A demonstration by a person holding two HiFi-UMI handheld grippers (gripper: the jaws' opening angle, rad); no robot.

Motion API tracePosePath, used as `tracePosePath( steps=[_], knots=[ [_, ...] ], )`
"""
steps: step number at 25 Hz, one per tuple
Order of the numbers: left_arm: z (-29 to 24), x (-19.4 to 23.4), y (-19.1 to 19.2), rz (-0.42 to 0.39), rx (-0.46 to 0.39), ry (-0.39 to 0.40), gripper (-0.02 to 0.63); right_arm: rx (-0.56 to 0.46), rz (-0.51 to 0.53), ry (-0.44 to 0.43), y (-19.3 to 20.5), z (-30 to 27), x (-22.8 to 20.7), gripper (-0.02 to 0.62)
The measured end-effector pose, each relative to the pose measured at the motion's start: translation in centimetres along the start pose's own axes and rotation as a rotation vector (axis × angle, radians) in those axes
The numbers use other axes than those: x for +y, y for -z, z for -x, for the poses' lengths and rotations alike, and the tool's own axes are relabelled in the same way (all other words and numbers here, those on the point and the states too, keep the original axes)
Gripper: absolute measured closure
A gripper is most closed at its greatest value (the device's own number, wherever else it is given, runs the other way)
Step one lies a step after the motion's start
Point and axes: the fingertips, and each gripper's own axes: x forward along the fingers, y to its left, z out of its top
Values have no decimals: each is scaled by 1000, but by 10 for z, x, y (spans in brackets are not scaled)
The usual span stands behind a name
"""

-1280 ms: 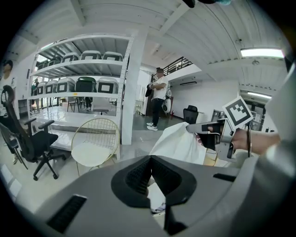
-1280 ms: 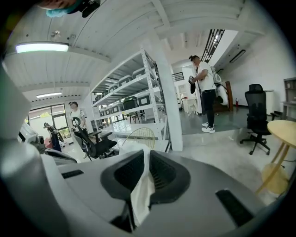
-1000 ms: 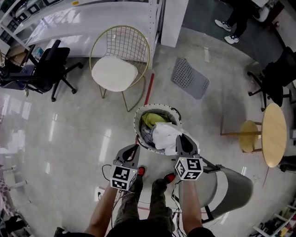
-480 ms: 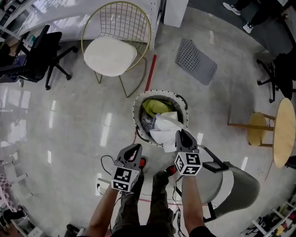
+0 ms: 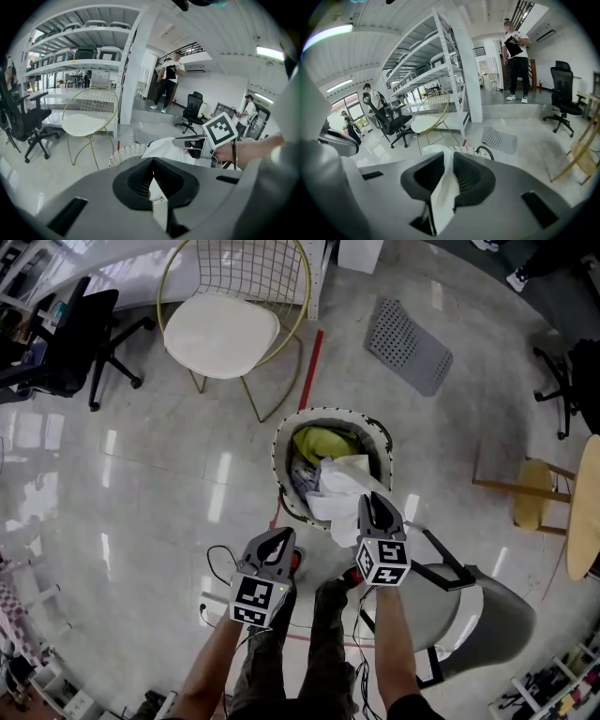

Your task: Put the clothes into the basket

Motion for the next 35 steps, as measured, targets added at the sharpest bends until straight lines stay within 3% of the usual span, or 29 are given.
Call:
tracePosePath(
  steps=[2, 5, 10, 17, 28, 35],
  knots=[
    [1, 2, -1, 1, 3, -3, 600, 1, -17, -12, 0, 0, 1, 490],
    [5, 4, -11, -2, -5, -8, 600, -9, -33, -28, -9, 2, 3, 374],
    [14, 0, -30, -18, -33, -11, 600, -33, -13, -37, -31, 15, 8, 347],
    [25, -16, -61, -59, -85, 2, 599, -97, -3, -24, -62, 48, 9, 345],
    [73, -64, -133, -140, -205, 46, 600, -264, 25, 11, -138, 148, 22, 350],
    [112, -88, -175, -192, -282, 66, 600, -368, 5, 46, -181, 208, 33, 446]
  ],
)
